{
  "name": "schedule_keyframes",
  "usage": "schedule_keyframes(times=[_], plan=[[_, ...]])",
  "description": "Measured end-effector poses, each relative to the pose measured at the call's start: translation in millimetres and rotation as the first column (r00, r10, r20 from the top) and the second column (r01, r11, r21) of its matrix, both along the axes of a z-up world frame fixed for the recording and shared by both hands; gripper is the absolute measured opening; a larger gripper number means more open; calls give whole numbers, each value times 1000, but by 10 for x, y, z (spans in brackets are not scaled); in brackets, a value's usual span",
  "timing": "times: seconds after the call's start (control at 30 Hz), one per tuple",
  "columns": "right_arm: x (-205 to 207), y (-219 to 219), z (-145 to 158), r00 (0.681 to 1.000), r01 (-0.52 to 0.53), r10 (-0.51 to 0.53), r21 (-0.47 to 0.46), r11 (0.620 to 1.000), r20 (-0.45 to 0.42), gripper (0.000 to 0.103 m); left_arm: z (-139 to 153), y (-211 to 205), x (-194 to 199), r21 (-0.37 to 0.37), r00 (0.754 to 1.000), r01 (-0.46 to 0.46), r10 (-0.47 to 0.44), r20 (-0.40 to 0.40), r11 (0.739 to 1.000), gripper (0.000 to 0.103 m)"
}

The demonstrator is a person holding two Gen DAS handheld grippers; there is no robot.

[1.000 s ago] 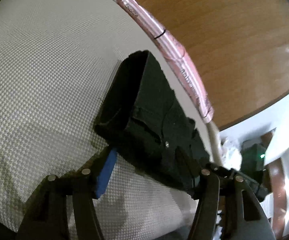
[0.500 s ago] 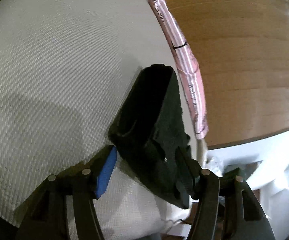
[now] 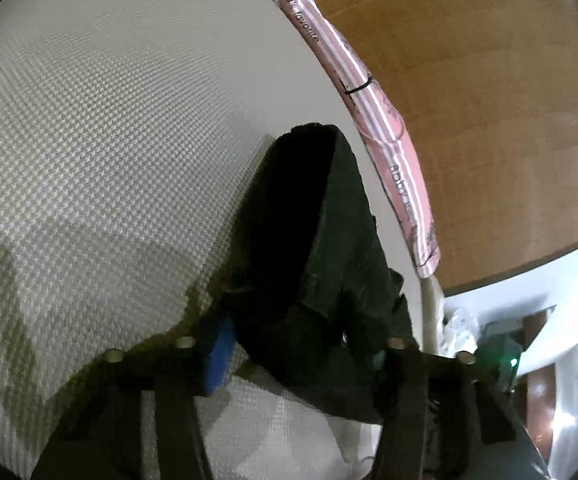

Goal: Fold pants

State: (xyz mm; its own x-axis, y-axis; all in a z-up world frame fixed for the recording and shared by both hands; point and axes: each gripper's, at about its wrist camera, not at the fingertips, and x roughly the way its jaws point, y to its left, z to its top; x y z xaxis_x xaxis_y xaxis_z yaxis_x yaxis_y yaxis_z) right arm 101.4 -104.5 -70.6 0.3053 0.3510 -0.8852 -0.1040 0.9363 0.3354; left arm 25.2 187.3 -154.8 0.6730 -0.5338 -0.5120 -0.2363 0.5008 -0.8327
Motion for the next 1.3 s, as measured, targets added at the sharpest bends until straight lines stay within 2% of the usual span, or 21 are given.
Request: schedule_keyframes(times=[0.07, 0.2, 0.27, 0.3, 0.4, 0.47, 0.67, 0.8, 1.07, 1.3], plan=[[5, -8, -7, 1000, 5, -5, 4, 1000, -2, 64, -11, -4, 35, 7, 1000, -1, 1, 11, 1000, 45], [2, -2, -24, 1000, 7, -7, 7, 1000, -2, 64, 61, -147, 133, 129, 999, 17, -21, 30, 992, 45], [1, -10, -22, 1000, 12, -12, 1, 1000, -1, 64, 62, -150, 142, 134, 1000, 13, -17, 25, 991, 44], [-4, -14, -17, 1000, 14, -14, -1, 1000, 2, 64, 52, -134, 147, 132, 1000, 12, -14, 13, 991, 39], [-17, -30, 12, 1000, 12, -12, -12, 1000, 21, 64, 50, -103, 140, 121, 1000, 15, -14, -10, 993, 34], [-22, -44, 28, 999, 9, -8, -24, 1000, 33, 64, 94, -133, 150, 148, 1000, 16, -13, -20, 989, 33], [-47, -140, 71, 998, 9, -6, -53, 999, 56, 64, 400, -311, 200, 272, 999, 40, -42, 4, 962, 29], [-65, -282, 99, 998, 30, -28, -38, 999, 61, 64, 607, -437, 233, 332, 998, 59, -67, 12, 941, 28], [-141, -674, 219, 992, 79, -78, -8, 997, 96, 64, 1082, -767, 329, 370, 990, 74, -114, 86, 926, 26], [-241, -1231, 326, 979, 165, -168, 35, 986, 113, 64, 1486, -1289, 487, 419, 965, 134, -215, 152, 898, 25]])
